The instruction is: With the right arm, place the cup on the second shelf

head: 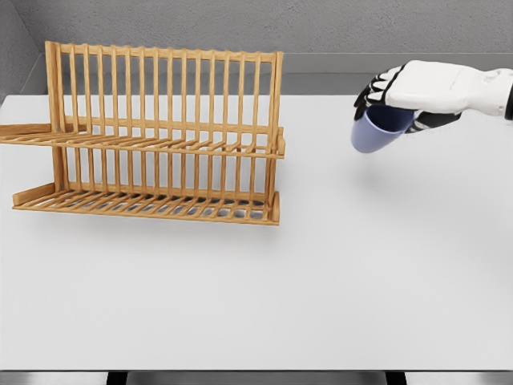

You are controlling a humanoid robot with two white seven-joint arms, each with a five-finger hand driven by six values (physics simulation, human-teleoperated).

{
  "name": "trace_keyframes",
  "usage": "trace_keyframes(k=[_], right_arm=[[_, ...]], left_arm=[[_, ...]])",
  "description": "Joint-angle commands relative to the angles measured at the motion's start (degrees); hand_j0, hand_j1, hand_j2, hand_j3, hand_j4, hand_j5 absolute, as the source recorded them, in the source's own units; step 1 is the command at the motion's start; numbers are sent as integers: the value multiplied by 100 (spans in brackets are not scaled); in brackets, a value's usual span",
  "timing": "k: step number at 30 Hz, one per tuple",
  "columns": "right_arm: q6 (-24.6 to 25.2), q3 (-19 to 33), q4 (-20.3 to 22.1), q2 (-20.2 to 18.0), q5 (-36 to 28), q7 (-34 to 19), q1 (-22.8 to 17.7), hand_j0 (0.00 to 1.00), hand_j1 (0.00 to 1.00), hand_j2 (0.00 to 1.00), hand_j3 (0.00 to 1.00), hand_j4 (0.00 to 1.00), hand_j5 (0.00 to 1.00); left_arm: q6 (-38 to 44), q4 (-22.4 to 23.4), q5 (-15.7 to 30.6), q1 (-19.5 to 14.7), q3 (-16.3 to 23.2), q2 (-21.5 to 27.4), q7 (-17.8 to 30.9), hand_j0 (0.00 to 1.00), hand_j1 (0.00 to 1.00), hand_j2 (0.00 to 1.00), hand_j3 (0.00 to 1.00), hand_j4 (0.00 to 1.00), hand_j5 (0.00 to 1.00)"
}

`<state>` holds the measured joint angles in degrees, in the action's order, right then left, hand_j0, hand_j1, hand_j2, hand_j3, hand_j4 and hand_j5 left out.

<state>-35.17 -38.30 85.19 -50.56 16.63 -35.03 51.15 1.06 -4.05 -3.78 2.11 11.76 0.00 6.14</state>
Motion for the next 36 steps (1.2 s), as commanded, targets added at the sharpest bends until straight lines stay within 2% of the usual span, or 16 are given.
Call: trace_keyframes(k=[1,4,16,26,36], right_arm=[[17,77,103,11,-28,3,0,65,65,65,65,65,65],[17,111,261,2,-28,3,123,65,65,65,65,65,65],[17,358,1026,99,-19,3,194,65,65,65,65,65,65],[17,340,1527,644,-19,3,325,65,65,65,65,65,65],[17,296,1527,951,7,3,457,65,65,65,65,65,65]], left_arm=[[0,1,0,0,2,0,1,100,100,100,100,100,100],[0,1,0,9,2,0,1,100,100,100,100,100,100],[0,1,0,0,2,0,1,100,100,100,100,100,100],[0,1,0,0,2,0,1,100,100,100,100,100,100],[0,1,0,0,2,0,1,100,100,100,100,100,100]])
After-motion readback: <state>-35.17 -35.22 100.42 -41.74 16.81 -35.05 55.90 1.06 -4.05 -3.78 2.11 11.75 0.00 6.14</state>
